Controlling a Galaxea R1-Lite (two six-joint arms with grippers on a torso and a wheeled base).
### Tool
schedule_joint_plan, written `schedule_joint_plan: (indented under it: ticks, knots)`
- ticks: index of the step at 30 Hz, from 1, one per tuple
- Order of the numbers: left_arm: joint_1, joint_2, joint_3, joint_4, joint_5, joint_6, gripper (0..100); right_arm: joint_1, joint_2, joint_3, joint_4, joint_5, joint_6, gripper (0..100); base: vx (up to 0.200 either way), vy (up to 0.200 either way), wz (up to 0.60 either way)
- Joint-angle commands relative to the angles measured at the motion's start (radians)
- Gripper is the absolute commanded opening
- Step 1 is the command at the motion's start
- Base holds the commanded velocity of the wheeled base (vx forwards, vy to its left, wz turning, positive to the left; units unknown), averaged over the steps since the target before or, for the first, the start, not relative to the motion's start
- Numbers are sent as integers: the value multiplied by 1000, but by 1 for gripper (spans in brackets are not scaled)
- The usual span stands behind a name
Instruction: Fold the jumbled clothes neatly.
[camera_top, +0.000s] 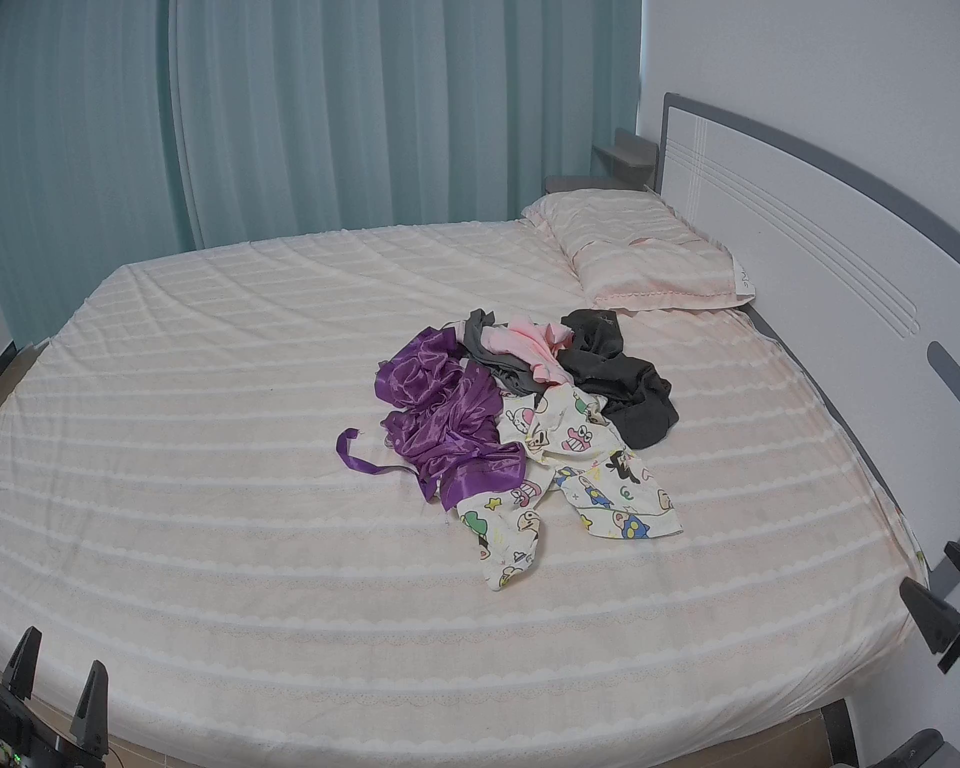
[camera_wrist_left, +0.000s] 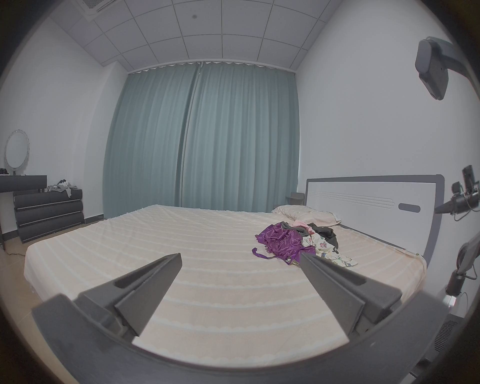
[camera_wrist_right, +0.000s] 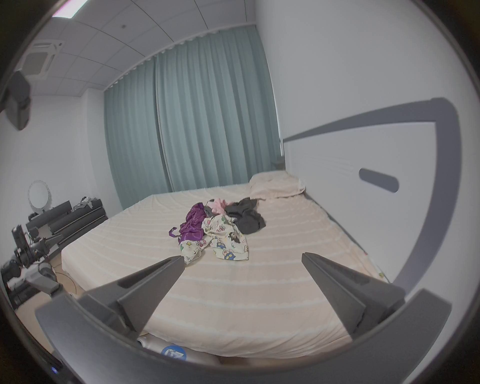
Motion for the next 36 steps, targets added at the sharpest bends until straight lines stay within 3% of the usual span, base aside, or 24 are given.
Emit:
schedule_joint_plan:
  ticks: [1,8,15,36]
  knots:
    - [0,-16,18,0,0,0,100,28,478,-41,-166,43,47,100,0,0,0]
    - [0,-16,18,0,0,0,100,83,820,-93,-353,40,210,100,0,0,0]
    - [0,-16,18,0,0,0,100,140,1057,-180,-508,6,285,100,0,0,0]
    - [0,-16,18,0,0,0,100,224,1579,-579,-540,-63,391,100,0,0,0]
